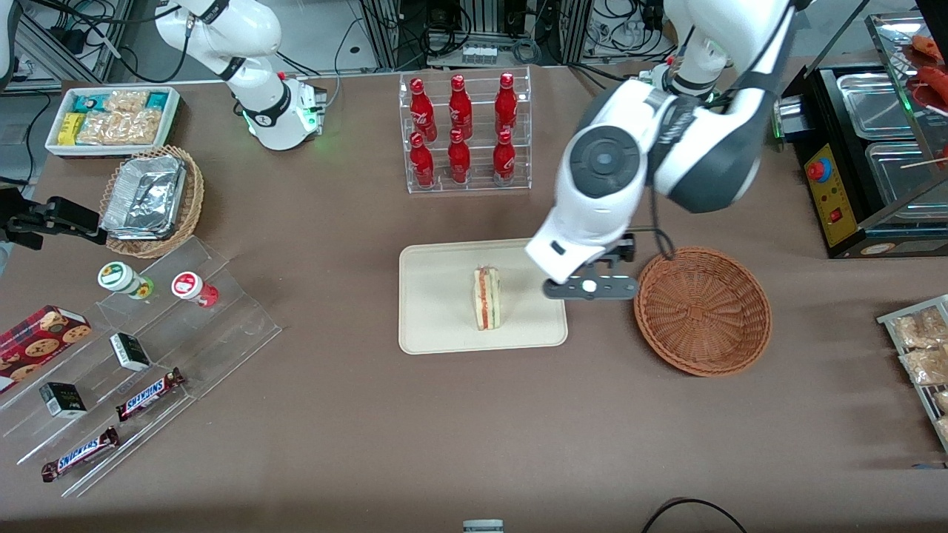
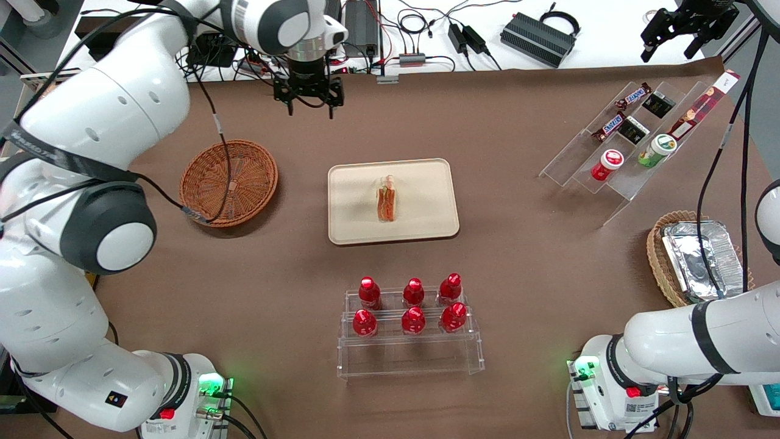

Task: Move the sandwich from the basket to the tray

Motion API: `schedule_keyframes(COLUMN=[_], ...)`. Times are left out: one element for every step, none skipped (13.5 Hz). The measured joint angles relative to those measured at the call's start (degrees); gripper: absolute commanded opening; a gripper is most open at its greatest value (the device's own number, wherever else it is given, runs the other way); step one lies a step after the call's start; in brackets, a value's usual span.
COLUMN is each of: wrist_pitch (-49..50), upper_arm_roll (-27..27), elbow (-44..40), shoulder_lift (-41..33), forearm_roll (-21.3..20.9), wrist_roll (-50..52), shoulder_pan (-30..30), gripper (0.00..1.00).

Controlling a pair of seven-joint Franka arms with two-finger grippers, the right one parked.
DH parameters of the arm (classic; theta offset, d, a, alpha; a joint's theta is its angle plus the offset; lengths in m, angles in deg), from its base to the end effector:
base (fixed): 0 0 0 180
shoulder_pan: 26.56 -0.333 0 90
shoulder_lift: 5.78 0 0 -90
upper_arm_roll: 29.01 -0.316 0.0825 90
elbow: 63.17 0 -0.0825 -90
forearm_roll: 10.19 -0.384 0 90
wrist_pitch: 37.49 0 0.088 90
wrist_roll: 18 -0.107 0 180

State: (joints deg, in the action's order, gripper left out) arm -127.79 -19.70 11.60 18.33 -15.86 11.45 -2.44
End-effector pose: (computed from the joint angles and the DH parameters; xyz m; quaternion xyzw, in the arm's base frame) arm 0.5730 -0.3417 0.4938 -0.9967 0.0339 0.0533 0.0512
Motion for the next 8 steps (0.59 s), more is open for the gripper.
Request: schedule_keyframes(wrist_pitch=[-0.29, -1.05, -2.33, -3.71, -4.93, -5.74, -6.14, -6.47], upper_arm_roll=[-0.03, -0.06, -0.08, -0.09, -0.09, -0.11, -0.14, -0.13], elbow=[1.78, 3.68, 5.77, 7.87, 9.69, 11.01, 11.97, 13.14], shoulder_lift=[-1.47, -2.97, -4.54, -6.01, -7.27, -8.22, -8.9, -9.75], forearm_roll=[0.03, 0.05, 0.08, 0.13, 0.5, 1.02, 1.19, 1.23], wrist_roll=[-1.97, -3.24, -3.98, -4.27, -4.48, -4.98, -5.59, -6.46], shoulder_pan=[-1.53, -3.01, -4.43, -5.75, -7.01, -8.12, -8.92, -9.83], gripper=[1.0, 1.0, 1.0, 1.0, 1.0, 1.0, 1.0, 1.0])
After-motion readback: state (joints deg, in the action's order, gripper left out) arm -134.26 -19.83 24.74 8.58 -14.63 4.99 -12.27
